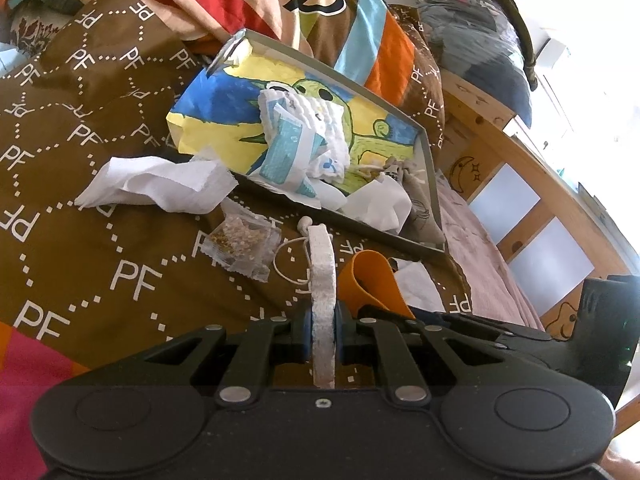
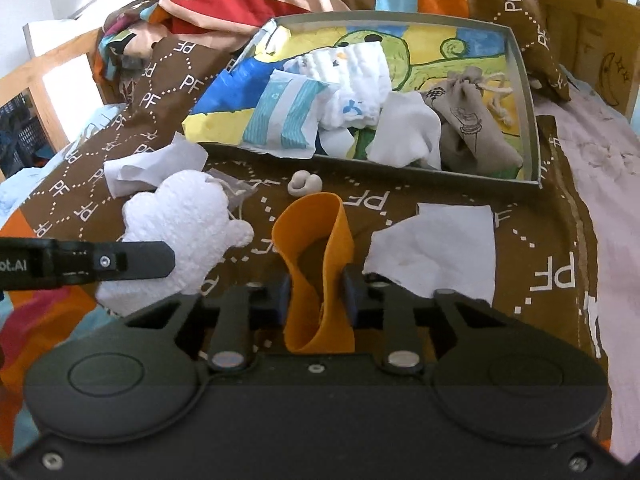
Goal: Organize soft objects
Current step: 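Lift the foam piece and orange strap and lower both into the tray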
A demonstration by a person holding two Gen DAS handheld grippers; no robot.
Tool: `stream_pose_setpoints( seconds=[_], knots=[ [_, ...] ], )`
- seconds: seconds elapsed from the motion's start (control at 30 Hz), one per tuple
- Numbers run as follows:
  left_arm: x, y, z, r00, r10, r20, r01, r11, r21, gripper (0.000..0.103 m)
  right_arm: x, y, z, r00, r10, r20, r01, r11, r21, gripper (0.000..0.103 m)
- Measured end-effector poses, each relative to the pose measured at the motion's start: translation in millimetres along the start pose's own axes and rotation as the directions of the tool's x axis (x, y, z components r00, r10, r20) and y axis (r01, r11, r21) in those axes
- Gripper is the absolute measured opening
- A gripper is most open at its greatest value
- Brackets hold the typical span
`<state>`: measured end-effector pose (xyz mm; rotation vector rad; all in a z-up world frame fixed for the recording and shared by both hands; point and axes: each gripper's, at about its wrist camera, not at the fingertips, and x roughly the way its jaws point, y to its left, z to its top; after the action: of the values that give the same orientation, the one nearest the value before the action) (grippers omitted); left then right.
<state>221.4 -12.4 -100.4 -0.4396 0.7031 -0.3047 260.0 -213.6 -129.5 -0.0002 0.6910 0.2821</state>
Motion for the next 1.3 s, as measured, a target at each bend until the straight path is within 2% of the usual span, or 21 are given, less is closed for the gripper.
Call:
stream_pose_setpoints(
  seconds=[0.13, 0.4, 0.53, 0.63, 0.73, 0.87, 1.0, 1.13, 1.3],
  knots=[
    [-4.2, -5.2, 1.7, 1.000, 0.007, 0.014, -0.007, 1.000, 0.016, 0.012, -8.0, 2.5, 3.2, 0.999, -0.003, 0.050, 0.004, 1.000, -0.022, 0.002],
    [-18.2, -21.4, 27.6, 0.995, 0.000, 0.100, -0.005, 0.999, 0.053, 0.012, -38.6, 1.2, 21.7, 0.977, -0.020, 0.210, 0.026, 0.999, -0.025, 0.001],
    [-10.0, -34.6, 55.5, 0.988, -0.006, 0.153, -0.009, 0.995, 0.099, 0.012, -50.0, -15.0, 39.8, 0.946, -0.075, 0.316, 0.072, 0.997, 0.020, 0.001],
    [5.9, -45.3, 79.3, 0.982, -0.016, 0.186, -0.006, 0.993, 0.120, 0.012, -50.2, -34.1, 59.9, 0.906, -0.140, 0.400, 0.127, 0.990, 0.059, 0.002],
    [25.0, -56.1, 101.3, 0.974, -0.033, 0.223, 0.001, 0.990, 0.142, 0.012, -37.4, -58.6, 77.8, 0.889, -0.175, 0.424, 0.136, 0.983, 0.121, 0.002],
    [60.8, -69.2, 130.8, 0.967, -0.039, 0.251, -0.011, 0.981, 0.195, 0.012, -9.8, -85.9, 91.2, 0.897, -0.185, 0.403, 0.121, 0.976, 0.179, 0.002],
    [101.8, -71.4, 149.8, 0.973, -0.027, 0.228, -0.027, 0.973, 0.231, 0.012, 13.7, -97.6, 98.7, 0.907, -0.185, 0.379, 0.130, 0.978, 0.164, 0.002],
    [140.1, -69.0, 146.0, 0.985, -0.023, 0.172, -0.022, 0.967, 0.254, 0.012, 33.7, -96.9, 97.6, 0.918, -0.187, 0.349, 0.138, 0.977, 0.160, 0.002],
    [172.8, -56.6, 129.5, 0.994, -0.012, 0.111, -0.012, 0.978, 0.209, 0.012, 55.9, -100.0, 91.6, 0.934, -0.188, 0.305, 0.138, 0.974, 0.178, 0.002]
  ],
)
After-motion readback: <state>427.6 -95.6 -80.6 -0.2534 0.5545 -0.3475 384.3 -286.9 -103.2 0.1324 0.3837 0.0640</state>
